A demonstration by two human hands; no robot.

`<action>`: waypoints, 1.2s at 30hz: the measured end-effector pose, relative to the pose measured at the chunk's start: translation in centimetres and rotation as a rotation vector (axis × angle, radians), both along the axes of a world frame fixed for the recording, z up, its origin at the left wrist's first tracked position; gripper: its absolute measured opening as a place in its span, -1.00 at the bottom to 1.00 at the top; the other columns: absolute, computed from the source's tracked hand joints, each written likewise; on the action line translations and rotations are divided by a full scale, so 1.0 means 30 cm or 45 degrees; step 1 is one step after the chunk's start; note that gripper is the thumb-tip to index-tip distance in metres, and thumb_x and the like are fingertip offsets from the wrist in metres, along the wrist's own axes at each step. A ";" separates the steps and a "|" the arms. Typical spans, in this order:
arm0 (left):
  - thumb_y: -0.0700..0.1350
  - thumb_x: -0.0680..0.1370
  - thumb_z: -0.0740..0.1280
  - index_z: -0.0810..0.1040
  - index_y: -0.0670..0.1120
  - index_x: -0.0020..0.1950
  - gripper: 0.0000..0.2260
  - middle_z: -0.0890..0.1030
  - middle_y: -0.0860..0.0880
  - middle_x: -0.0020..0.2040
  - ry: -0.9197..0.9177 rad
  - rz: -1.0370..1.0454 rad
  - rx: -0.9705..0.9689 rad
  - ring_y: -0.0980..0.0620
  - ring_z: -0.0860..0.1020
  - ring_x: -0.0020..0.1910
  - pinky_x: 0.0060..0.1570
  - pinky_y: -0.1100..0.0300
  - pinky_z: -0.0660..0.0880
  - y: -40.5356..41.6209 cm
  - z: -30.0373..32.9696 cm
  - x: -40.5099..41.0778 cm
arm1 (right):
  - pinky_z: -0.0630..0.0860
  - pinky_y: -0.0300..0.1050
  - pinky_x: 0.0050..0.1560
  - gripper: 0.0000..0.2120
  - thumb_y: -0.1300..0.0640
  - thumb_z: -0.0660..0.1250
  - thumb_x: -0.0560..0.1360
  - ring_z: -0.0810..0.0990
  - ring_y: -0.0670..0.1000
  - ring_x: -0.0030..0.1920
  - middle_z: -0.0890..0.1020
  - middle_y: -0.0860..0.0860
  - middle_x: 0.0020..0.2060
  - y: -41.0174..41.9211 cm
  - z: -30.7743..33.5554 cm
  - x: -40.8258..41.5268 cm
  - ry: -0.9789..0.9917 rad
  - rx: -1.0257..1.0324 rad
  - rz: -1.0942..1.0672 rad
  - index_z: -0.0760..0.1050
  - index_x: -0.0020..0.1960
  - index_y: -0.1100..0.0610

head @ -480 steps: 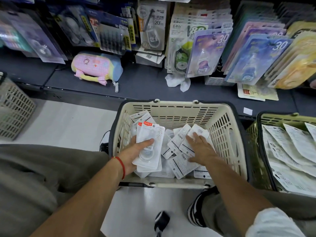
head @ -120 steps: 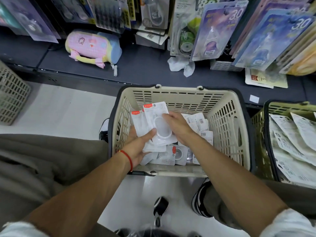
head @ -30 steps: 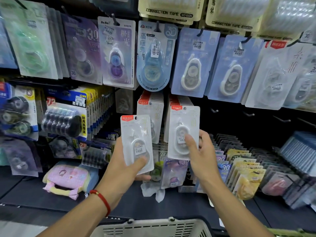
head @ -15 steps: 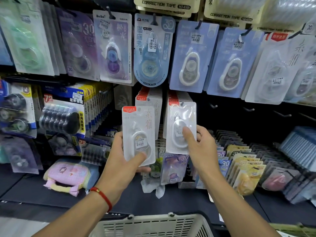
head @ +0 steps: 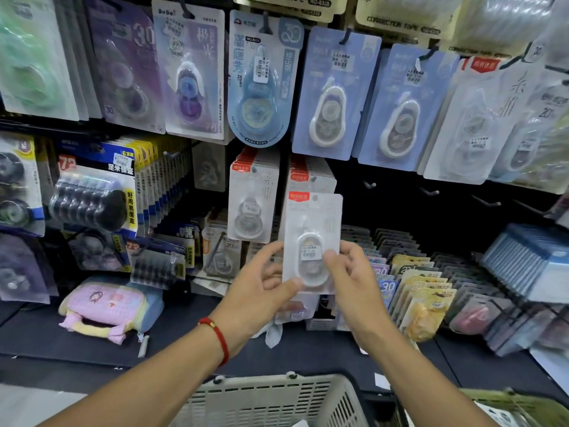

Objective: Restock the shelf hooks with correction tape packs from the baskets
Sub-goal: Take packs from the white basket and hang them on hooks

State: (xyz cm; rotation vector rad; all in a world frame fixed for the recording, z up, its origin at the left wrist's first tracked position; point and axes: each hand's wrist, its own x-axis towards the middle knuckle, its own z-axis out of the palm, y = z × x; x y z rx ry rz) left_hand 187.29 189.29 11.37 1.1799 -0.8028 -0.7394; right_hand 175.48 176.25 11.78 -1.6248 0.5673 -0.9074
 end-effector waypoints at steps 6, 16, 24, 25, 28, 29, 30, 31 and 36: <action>-0.28 0.61 0.33 0.32 0.16 0.62 -0.37 0.33 0.20 0.60 -0.980 0.101 0.227 0.34 0.28 0.53 0.50 0.32 0.32 -0.067 0.021 -0.005 | 0.53 -0.26 -0.03 -0.81 0.01 0.23 0.74 0.69 -0.15 0.06 0.69 -0.07 0.10 -0.141 0.023 -0.096 -0.102 -0.107 -0.350 0.45 0.32 0.01; -0.27 0.57 0.36 0.24 0.10 0.66 -0.30 -0.02 0.20 0.71 -1.411 0.133 0.343 0.18 0.01 0.66 0.49 0.36 -0.02 -0.130 0.027 0.086 | 0.52 -0.45 -0.20 -0.79 0.02 0.27 0.72 0.68 -0.32 -0.10 0.71 -0.34 -0.13 -0.204 0.074 -0.119 -0.079 -0.177 -0.414 0.52 0.31 0.06; -0.27 0.56 0.35 0.27 0.05 0.65 -0.32 -0.04 0.17 0.72 -1.456 0.120 0.348 0.13 0.03 0.67 0.52 0.26 0.05 -0.139 0.011 0.096 | 0.46 -0.43 -0.24 -0.74 -0.07 0.27 0.71 0.59 -0.30 -0.24 0.62 -0.20 -0.23 -0.186 0.069 -0.108 -0.062 -0.293 -0.556 0.52 0.32 0.03; -0.27 0.56 0.35 0.27 0.05 0.65 -0.32 -0.04 0.17 0.72 -1.458 0.116 0.354 0.13 0.03 0.67 0.52 0.26 0.05 -0.139 0.009 0.096 | 0.45 -0.43 -0.25 -0.73 -0.08 0.27 0.71 0.57 -0.28 -0.26 0.60 -0.20 -0.24 -0.186 0.065 -0.108 -0.063 -0.287 -0.571 0.53 0.31 0.03; -0.27 0.56 0.35 0.29 0.08 0.64 -0.33 -0.03 0.17 0.72 -1.461 0.103 0.372 0.13 0.04 0.67 0.51 0.25 0.07 -0.142 0.005 0.101 | 0.46 -0.39 -0.23 -0.70 -0.11 0.27 0.70 0.58 -0.24 -0.22 0.66 -0.11 -0.15 -0.188 0.057 -0.103 -0.038 -0.261 -0.622 0.54 0.31 0.03; -0.27 0.56 0.35 0.30 0.09 0.64 -0.33 -0.01 0.17 0.72 -1.459 0.098 0.374 0.12 0.04 0.67 0.52 0.24 0.07 -0.143 0.004 0.101 | 0.46 -0.35 -0.21 -0.70 -0.11 0.27 0.70 0.58 -0.22 -0.21 0.66 -0.09 -0.13 -0.196 0.056 -0.098 -0.010 -0.264 -0.621 0.54 0.31 0.04; -0.27 0.56 0.35 0.31 0.11 0.63 -0.33 0.00 0.16 0.72 -1.457 0.095 0.372 0.11 0.04 0.68 0.53 0.23 0.07 -0.144 0.001 0.101 | 0.47 -0.28 -0.18 -0.70 -0.10 0.25 0.71 0.58 -0.18 -0.19 0.66 -0.08 -0.12 -0.207 0.057 -0.092 0.040 -0.272 -0.604 0.54 0.31 0.05; -0.27 0.56 0.35 0.33 0.12 0.62 -0.34 0.03 0.14 0.72 -1.454 0.092 0.367 0.10 0.06 0.67 0.54 0.21 0.07 -0.144 -0.004 0.100 | 0.50 -0.19 -0.12 -0.69 -0.10 0.22 0.72 0.59 -0.13 -0.15 0.64 -0.07 -0.11 -0.225 0.053 -0.086 0.114 -0.277 -0.577 0.54 0.29 0.06; -0.33 0.54 0.33 0.54 0.00 0.48 -0.48 0.43 0.00 0.57 -1.437 0.055 0.403 -0.03 0.35 0.57 0.55 0.14 0.22 -0.095 -0.070 0.088 | 0.65 0.25 0.19 -0.60 -0.05 0.19 0.73 0.62 0.10 0.03 0.58 0.06 -0.02 -0.255 -0.052 -0.098 0.623 0.032 -0.424 0.37 0.48 0.14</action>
